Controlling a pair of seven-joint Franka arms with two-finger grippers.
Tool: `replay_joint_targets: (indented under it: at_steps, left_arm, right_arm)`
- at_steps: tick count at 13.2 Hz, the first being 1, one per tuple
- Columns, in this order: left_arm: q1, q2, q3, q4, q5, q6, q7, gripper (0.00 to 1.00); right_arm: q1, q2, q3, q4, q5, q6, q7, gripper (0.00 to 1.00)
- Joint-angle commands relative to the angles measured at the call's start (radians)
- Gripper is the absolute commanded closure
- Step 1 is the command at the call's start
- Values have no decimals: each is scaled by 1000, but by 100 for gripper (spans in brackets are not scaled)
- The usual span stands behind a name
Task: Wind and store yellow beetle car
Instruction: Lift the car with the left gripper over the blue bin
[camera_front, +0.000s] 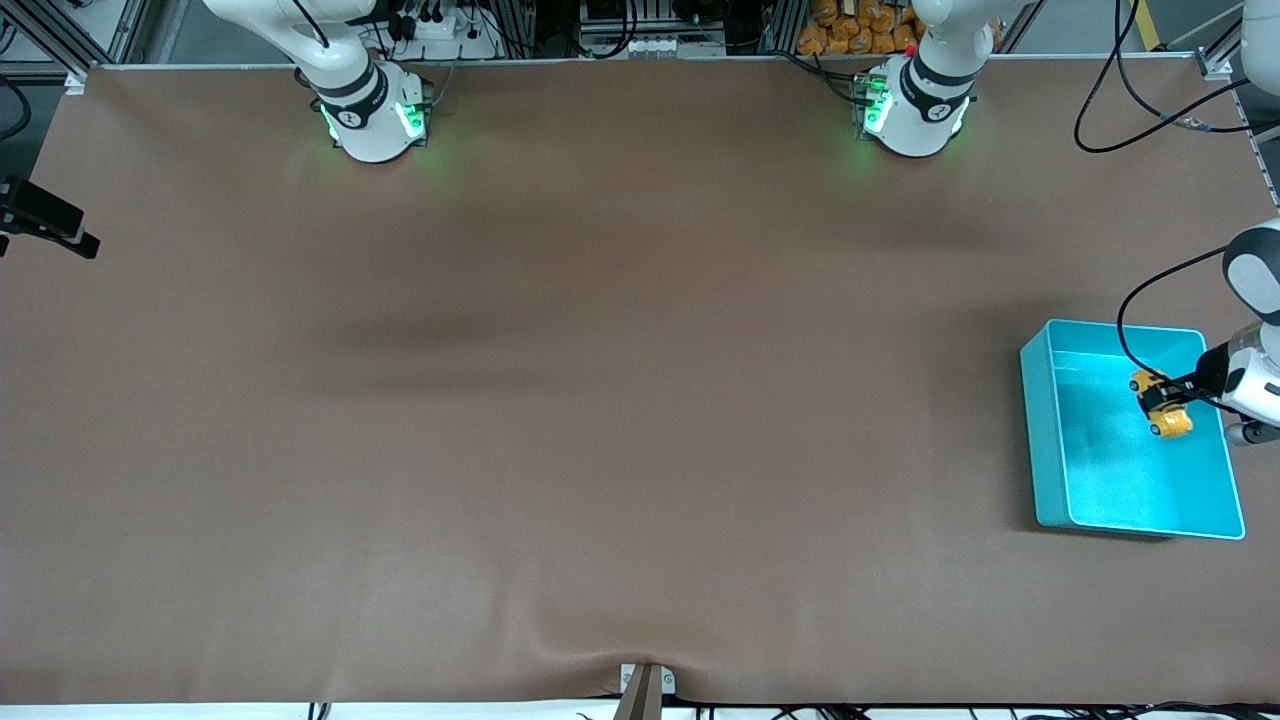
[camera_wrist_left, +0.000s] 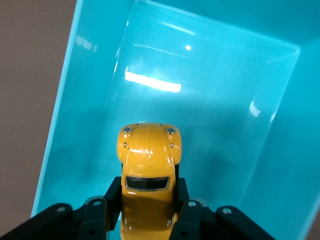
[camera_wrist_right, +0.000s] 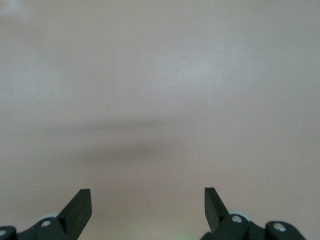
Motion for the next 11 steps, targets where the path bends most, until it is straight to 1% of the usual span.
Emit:
replay_joint_targets:
  at_steps: [1, 3, 5, 7, 9, 11]
  left_arm:
    - [12, 43, -12, 10, 8, 3, 68, 100]
    - [12, 60, -12, 7, 14, 16, 70, 100]
    - [9, 89, -12, 5, 18, 46, 70, 100]
    - [6, 119, -12, 5, 21, 88, 70, 100]
    - [6, 132, -12, 5, 21, 117, 88, 100]
    - [5, 148, -12, 5, 21, 138, 91, 100]
  right_arm:
    - [11, -41, 4, -26, -41, 10, 6, 0]
    - [4, -81, 17, -52, -42, 21, 13, 0]
    - [-2, -116, 66, -81, -56, 16, 93, 0]
    - [-65, -112, 113, -85, -57, 13, 114, 0]
    - [-99, -112, 132, -104, -56, 19, 115, 0]
    - [-151, -112, 170, -107, -47, 22, 114, 0]
